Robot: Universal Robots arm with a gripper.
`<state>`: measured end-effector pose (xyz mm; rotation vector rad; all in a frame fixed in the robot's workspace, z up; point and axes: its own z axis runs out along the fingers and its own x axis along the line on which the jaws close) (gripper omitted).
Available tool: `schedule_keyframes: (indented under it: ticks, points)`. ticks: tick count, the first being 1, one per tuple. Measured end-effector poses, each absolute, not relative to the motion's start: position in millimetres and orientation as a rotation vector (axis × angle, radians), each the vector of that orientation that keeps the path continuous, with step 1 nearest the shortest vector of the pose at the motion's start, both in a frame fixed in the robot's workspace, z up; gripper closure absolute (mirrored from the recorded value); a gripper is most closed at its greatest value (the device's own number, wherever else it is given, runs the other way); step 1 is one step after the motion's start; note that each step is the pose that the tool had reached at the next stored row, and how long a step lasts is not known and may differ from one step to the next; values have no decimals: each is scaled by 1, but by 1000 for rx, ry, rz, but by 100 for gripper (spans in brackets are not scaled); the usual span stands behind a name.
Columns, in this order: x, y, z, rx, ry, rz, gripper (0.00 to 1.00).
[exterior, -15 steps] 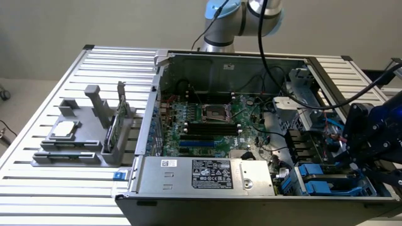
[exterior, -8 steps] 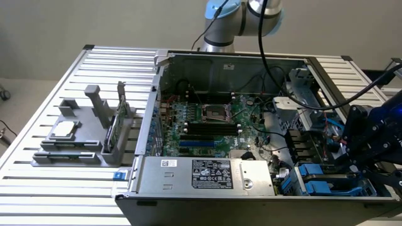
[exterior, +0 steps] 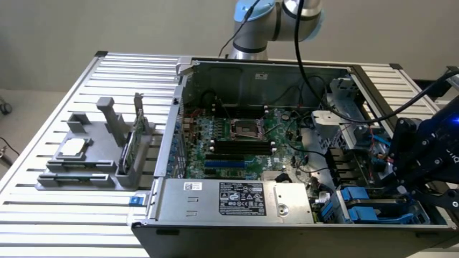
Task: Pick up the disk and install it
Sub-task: 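Insert the first disk wire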
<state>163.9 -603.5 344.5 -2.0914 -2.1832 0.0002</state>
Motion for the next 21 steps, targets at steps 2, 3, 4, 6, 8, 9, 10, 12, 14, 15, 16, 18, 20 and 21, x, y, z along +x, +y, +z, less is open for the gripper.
schedule_keyframes:
  ticks: [2,3,4,6,8,9,10,12,14,15,16,18,20,21]
  points:
    - [166,-602,345,-2095,-2183,7,84]
    - [167,-602,345,-2097,-2182,10,84]
    - [168,-601,344,-2099,-2181,13,84]
    - [168,-601,344,-2105,-2175,17,84]
    - [168,-600,344,-2112,-2166,20,84]
    - [169,-600,344,-2116,-2161,22,84]
    - [169,-600,344,-2121,-2155,23,84]
    - [169,-599,344,-2132,-2142,25,84]
    - [169,-599,344,-2143,-2128,27,84]
    - [170,-599,344,-2148,-2123,29,84]
    - [170,-599,344,-2152,-2118,30,84]
    - [172,-598,344,-2160,-2111,34,84]
    - [173,-598,344,-2169,-2102,37,84]
    - [173,-598,344,-2173,-2097,37,84]
